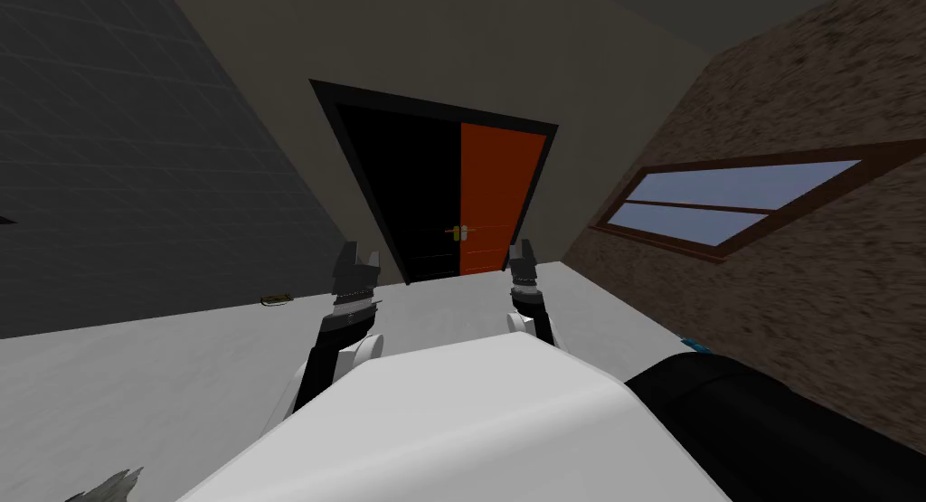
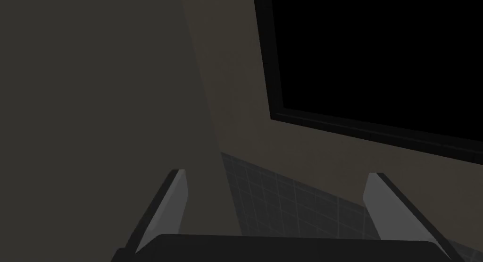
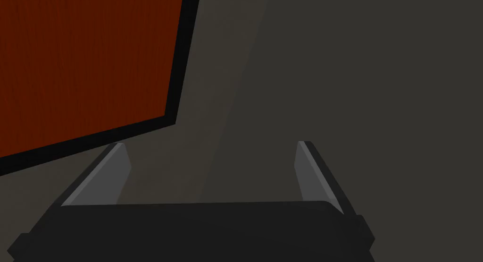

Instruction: Pull the door open

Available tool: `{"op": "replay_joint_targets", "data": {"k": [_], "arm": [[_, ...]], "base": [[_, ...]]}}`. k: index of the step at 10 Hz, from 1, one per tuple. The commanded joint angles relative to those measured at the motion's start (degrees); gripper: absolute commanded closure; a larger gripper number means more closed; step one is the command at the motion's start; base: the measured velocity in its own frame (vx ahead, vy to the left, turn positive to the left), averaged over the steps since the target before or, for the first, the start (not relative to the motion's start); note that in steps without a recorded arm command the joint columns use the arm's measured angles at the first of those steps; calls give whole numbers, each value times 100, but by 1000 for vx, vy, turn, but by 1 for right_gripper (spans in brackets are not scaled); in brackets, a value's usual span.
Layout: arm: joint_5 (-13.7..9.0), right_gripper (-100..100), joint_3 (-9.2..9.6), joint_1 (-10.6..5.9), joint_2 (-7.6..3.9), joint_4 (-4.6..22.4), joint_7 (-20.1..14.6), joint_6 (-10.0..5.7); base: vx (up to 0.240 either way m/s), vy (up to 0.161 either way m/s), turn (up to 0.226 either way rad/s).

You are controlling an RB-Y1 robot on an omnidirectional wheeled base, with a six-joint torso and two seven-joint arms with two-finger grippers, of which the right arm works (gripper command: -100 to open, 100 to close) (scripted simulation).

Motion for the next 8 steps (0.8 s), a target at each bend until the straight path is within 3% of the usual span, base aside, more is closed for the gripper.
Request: {"op": "replay_joint_targets", "data": {"k": [1,8], "arm": [[-20,-100,-44,-42,-61,141,-47,46],[-121,-100,-268,-257,-305,861,-288,281]], "base": [[93,4,62],[170,-11,76]]}}
